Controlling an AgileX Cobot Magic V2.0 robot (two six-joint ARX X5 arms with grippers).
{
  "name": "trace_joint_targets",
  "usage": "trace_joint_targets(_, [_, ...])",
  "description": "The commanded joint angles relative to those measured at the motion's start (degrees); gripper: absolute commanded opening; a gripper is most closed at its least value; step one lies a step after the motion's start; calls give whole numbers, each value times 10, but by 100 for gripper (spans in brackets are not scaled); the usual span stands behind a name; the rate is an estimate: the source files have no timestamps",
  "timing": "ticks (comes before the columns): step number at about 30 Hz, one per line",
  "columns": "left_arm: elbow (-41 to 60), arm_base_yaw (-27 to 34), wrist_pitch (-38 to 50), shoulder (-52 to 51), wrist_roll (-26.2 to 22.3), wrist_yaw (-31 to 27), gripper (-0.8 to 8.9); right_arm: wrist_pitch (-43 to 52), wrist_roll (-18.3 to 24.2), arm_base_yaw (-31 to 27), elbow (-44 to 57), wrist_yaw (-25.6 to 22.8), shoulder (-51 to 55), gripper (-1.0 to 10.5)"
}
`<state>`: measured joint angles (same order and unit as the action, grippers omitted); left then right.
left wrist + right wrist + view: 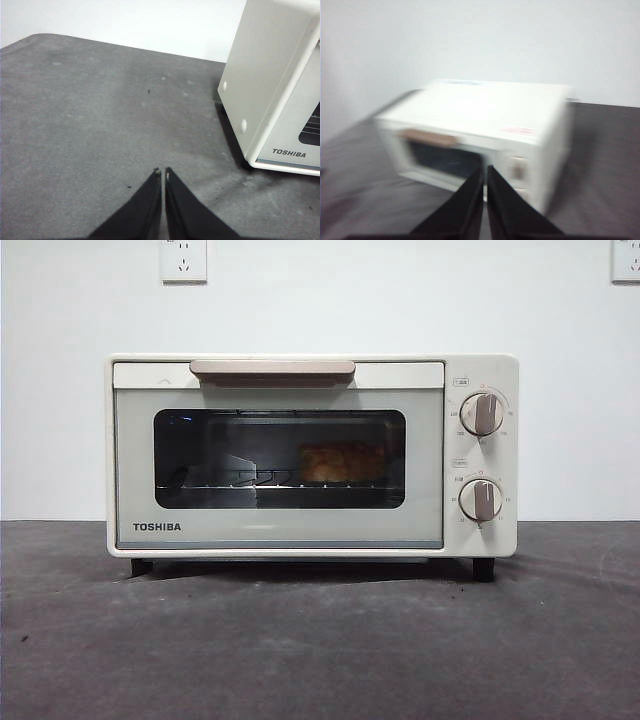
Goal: The left arm flap open the oven, the right arm pick bread and place it into oven, the left arm flap close the oven
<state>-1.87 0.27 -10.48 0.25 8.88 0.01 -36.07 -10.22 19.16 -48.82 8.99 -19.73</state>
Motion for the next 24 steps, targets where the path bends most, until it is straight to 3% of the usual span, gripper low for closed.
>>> trace_joint_targets(1, [12,1,-3,-1,-7,-1,20,48,23,-76,82,0,33,8])
trace_joint_targets(8, [12,1,-3,-1,-7,-1,20,143,97,-163,297,0,115,8])
trace_joint_targets(13, [12,1,-3,-1,-7,-1,20,240,103,-174,409,-1,164,8])
trace_joint_targets(18, [12,1,-3,-1,-7,-1,20,273,107,-175,473,-3,195,8])
trace_joint_targets(24, [12,1,-3,-1,-7,-1,20,262,122,-175,483,-20,195,8])
